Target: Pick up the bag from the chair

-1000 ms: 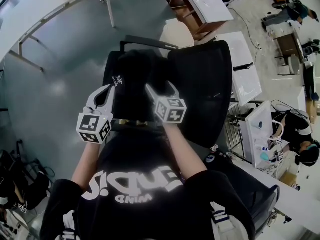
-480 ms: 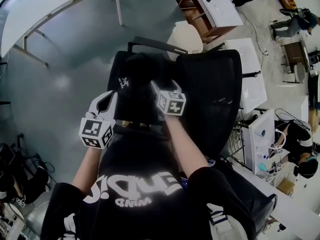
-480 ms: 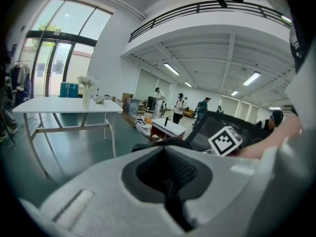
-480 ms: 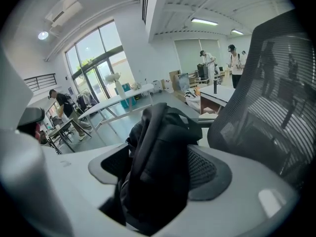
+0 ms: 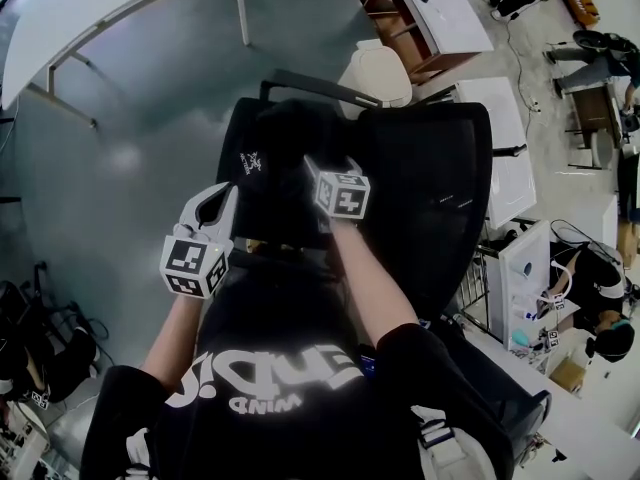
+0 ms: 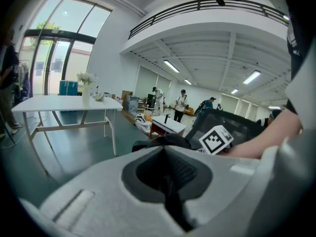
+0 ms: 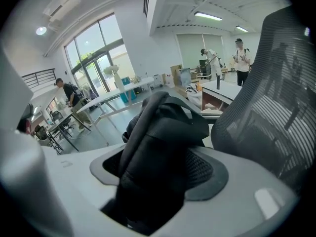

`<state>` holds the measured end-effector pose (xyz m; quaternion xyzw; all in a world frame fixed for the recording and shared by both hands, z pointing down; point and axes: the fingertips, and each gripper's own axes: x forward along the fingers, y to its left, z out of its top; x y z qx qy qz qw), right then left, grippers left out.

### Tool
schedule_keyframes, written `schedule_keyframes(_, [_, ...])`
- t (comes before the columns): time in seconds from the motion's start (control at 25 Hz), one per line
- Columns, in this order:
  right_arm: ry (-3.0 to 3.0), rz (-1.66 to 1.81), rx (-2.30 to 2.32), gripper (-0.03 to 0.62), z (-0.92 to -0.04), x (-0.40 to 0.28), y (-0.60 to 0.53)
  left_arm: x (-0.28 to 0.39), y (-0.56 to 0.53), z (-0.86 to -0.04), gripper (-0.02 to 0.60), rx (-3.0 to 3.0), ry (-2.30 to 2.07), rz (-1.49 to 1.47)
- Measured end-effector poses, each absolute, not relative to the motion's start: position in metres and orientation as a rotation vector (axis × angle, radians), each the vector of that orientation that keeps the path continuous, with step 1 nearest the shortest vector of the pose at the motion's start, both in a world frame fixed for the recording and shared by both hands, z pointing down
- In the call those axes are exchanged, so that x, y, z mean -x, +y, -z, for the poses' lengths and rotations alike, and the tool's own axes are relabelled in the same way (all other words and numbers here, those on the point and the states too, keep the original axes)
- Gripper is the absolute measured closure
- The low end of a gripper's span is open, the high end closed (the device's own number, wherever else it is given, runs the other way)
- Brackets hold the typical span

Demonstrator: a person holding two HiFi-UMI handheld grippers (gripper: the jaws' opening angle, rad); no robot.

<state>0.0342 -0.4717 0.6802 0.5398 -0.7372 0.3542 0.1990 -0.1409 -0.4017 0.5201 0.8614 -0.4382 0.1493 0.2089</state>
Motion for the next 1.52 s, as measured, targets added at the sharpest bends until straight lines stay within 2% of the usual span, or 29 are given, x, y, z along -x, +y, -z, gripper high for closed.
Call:
schedule_keyframes(0.24, [-2.01, -0.94, -1.489, 0.328, -0.691, -0.026, -0.472, 0.15, -0.401, -0.527, 0.58, -2.382, -1.222, -0.421])
schedule_keyframes(0.52, [-1.926, -0.904, -1.521, 0.521, -0.695, -0.04, -0.468, 0.157, -0.399, -0.532, 0.58, -2.368, -1.227, -0.429])
schedule_keyframes(0.88, [-2.005, -0.895, -1.509, 0.537, -0.673, -0.044, -0.456, 0.151, -0.395, -0.53, 0.58, -2.374, -1.21, -0.418])
schedule_keyframes(1.52, [-2.331, -0.718, -1.626, 0.545, -0.549, -0.02, -0.439, 0.153, -0.384, -0.519, 0.58, -2.369, -1.221, -0.361])
